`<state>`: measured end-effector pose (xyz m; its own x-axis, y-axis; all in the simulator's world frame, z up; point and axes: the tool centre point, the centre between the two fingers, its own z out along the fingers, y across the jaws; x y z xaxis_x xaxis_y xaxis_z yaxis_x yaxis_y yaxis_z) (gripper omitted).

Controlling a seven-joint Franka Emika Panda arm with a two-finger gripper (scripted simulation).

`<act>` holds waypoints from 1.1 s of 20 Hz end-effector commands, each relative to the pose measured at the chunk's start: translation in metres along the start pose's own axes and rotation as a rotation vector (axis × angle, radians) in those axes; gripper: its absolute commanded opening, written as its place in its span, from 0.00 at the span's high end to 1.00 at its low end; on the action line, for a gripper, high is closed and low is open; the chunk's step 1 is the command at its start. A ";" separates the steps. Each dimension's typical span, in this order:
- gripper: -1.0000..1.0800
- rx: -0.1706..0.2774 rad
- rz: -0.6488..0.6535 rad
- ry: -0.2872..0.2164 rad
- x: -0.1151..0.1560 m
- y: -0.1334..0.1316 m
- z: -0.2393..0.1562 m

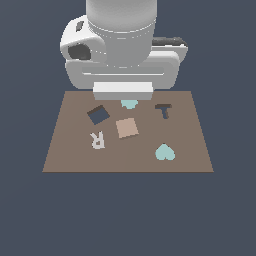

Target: Insert a designated object into the corresponding slot on a board.

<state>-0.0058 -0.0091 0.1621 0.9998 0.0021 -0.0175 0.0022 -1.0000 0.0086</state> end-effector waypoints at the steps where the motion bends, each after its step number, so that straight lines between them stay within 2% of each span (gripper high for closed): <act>1: 0.04 0.000 0.000 0.000 0.000 0.000 0.000; 9: 0.04 0.002 -0.044 0.003 0.004 -0.001 0.020; 22: 0.04 0.007 -0.223 0.017 0.021 -0.005 0.100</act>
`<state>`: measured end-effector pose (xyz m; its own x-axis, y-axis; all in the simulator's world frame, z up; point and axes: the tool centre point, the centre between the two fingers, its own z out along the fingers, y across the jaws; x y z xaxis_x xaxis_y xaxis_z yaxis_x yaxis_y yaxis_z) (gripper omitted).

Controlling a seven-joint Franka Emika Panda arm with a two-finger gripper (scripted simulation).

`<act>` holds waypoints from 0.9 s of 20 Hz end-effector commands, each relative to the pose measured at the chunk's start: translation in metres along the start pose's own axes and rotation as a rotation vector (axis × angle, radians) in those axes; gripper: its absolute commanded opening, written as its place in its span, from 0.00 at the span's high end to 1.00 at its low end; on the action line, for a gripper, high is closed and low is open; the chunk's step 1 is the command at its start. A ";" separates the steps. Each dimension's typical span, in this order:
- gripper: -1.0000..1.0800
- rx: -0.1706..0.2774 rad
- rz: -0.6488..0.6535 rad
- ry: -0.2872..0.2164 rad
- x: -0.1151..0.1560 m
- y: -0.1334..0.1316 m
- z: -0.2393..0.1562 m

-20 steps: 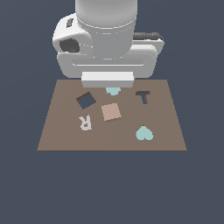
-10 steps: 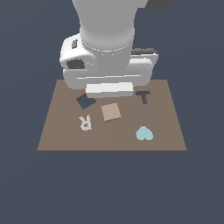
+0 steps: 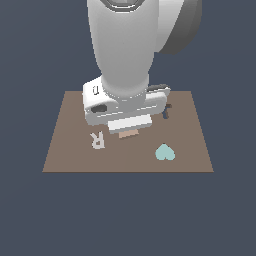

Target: Insert a designated object into the corresponding slot on a board.

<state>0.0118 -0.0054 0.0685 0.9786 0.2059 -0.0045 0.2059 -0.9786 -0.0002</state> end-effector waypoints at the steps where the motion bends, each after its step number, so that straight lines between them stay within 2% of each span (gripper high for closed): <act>1: 0.04 0.000 -0.026 0.004 0.003 0.000 0.011; 18: 0.04 0.000 -0.045 0.004 0.006 -0.001 0.029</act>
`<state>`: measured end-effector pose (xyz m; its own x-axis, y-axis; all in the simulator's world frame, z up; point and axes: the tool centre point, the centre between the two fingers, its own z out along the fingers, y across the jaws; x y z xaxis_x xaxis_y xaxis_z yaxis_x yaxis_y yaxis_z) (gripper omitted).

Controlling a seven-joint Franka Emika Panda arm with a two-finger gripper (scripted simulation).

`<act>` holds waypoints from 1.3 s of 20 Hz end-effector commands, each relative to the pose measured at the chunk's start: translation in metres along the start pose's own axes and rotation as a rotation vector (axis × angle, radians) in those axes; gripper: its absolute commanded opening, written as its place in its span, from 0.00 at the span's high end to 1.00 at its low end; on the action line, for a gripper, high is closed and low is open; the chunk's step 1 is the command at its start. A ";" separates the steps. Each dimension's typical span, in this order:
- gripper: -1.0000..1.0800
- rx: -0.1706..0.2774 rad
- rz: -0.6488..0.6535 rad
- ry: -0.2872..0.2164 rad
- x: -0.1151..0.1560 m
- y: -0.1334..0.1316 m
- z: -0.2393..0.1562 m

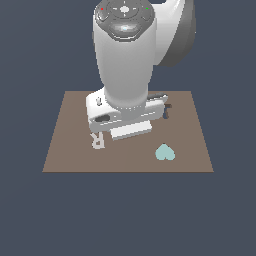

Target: Insert a designated object into the corresponding slot on a board.

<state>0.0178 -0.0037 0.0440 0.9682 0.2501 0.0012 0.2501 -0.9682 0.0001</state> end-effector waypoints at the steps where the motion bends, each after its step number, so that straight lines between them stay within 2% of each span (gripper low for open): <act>1: 0.04 0.000 0.001 -0.001 -0.001 0.000 0.008; 5: 0.04 0.000 0.001 -0.001 -0.001 0.000 0.014; 6: 1.00 0.000 0.001 -0.001 -0.001 0.000 0.014; 19: 1.00 0.000 -0.002 -0.001 -0.001 0.000 0.013; 26: 1.00 0.000 -0.060 -0.001 -0.005 0.000 0.013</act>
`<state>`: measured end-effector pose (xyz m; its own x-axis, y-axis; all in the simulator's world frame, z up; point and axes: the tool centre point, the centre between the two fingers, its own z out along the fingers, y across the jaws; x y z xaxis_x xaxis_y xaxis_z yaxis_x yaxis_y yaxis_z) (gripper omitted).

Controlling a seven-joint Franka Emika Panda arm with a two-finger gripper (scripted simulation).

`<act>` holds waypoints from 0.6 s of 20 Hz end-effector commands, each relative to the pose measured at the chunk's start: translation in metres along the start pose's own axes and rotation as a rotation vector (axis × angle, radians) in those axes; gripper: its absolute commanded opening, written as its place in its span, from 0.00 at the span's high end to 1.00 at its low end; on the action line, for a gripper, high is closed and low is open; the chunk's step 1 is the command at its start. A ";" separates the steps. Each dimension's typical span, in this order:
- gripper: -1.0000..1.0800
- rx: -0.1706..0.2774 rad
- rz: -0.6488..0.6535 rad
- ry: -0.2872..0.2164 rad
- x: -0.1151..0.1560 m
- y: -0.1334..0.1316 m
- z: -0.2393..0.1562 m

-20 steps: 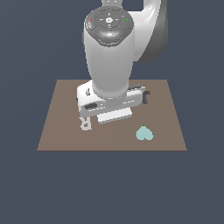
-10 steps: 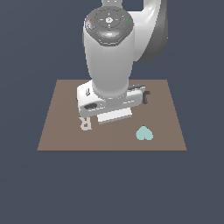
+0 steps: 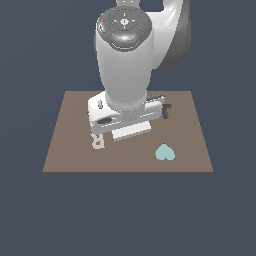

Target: Insert a designated object into the corresponding slot on a board.

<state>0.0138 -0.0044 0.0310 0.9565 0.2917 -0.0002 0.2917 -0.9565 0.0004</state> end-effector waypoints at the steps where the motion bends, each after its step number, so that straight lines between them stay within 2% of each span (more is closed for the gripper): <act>1: 1.00 0.000 -0.031 0.000 -0.002 0.000 0.000; 12: 1.00 0.000 -0.283 0.001 -0.020 -0.002 -0.002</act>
<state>-0.0029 -0.0073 0.0321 0.8600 0.5102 -0.0004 0.5102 -0.8600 0.0002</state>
